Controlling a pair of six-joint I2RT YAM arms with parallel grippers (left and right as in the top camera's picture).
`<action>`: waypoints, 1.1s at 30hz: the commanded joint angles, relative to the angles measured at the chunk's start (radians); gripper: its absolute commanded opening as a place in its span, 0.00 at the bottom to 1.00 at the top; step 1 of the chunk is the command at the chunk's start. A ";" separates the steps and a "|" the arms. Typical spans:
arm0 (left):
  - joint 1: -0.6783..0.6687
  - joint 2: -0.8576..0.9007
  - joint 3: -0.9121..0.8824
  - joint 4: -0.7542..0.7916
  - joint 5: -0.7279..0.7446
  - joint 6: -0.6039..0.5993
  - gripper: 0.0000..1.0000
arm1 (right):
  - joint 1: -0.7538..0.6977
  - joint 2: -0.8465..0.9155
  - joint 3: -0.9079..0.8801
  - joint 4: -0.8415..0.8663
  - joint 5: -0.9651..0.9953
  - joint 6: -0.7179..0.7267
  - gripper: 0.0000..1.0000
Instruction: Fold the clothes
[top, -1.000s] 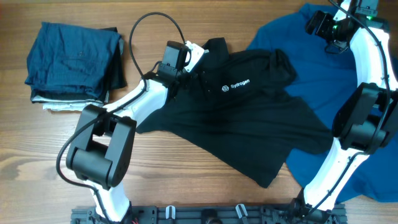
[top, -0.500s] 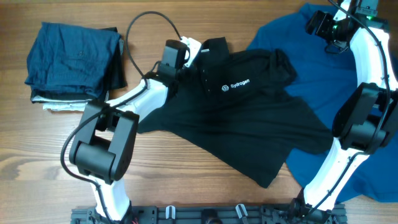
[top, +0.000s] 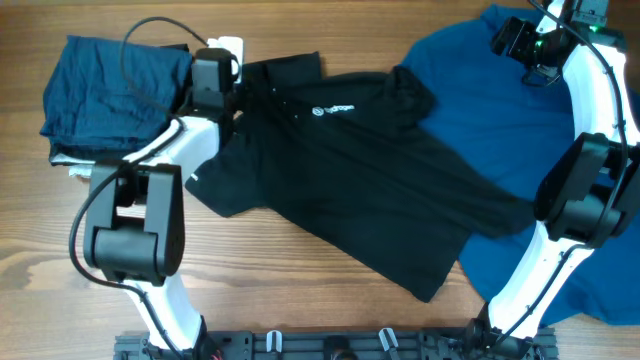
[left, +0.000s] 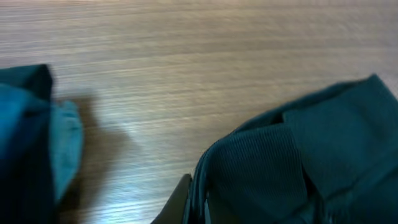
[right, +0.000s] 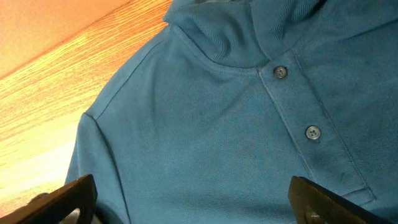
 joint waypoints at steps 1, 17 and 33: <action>0.046 0.019 0.000 0.022 -0.032 -0.105 0.08 | 0.002 -0.013 -0.003 0.005 0.010 0.000 0.99; 0.062 -0.345 0.001 -0.220 0.232 -0.471 0.65 | 0.002 -0.013 -0.003 0.005 0.010 0.000 0.99; -0.036 -0.460 0.000 -0.642 0.440 -0.480 0.04 | 0.002 -0.013 -0.003 0.025 -0.013 0.367 1.00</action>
